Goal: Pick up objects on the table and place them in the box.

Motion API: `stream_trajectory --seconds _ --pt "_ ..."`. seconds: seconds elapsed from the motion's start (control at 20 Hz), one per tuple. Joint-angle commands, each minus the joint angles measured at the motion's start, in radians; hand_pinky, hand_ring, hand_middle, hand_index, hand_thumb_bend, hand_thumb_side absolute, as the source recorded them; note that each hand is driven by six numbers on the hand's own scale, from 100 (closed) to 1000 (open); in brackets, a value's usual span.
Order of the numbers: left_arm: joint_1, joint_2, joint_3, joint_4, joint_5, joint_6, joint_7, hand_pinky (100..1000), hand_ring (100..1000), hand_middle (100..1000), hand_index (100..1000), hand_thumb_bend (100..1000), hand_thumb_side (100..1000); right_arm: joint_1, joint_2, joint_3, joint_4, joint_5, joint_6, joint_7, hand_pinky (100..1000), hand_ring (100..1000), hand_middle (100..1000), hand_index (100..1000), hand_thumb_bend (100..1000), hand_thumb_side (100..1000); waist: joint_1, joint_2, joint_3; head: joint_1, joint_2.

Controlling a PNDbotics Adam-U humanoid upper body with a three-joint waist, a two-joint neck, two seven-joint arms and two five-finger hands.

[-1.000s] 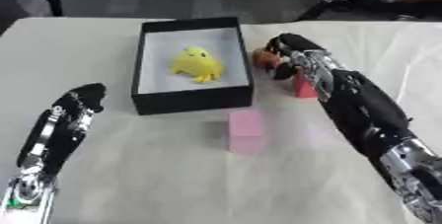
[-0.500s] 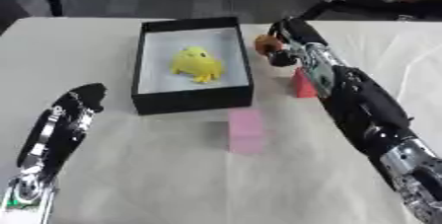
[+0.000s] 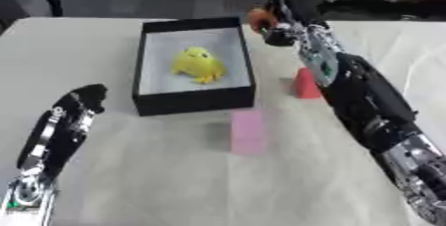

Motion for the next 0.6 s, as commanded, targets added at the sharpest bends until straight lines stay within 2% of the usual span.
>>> stream_trajectory --seconds 0.05,0.3,0.5,0.6 --pt "-0.009 0.007 -0.001 -0.018 -0.003 -0.002 0.000 793 834 761 819 242 739 -0.037 0.003 0.027 -0.064 -0.053 -0.011 0.033 763 557 439 252 100 100 0.001 0.001 0.003 -0.007 -0.002" --pt "-0.011 0.004 -0.005 -0.017 -0.003 -0.003 -0.003 793 834 761 819 243 737 -0.051 0.044 0.062 -0.085 -0.113 -0.036 0.117 770 567 451 264 100 100 0.002 0.001 0.010 -0.014 -0.002" --pt "-0.015 -0.001 -0.010 -0.015 -0.001 -0.004 -0.008 793 834 760 819 244 737 -0.050 0.080 0.082 -0.073 -0.114 -0.071 0.187 776 580 462 285 100 100 0.003 0.002 0.018 -0.019 -0.002" --pt "-0.018 -0.003 -0.009 -0.015 -0.001 -0.004 -0.008 793 833 760 819 244 736 -0.047 0.094 0.081 -0.058 -0.104 -0.083 0.222 781 590 473 323 100 100 0.003 0.003 0.022 -0.021 -0.002"
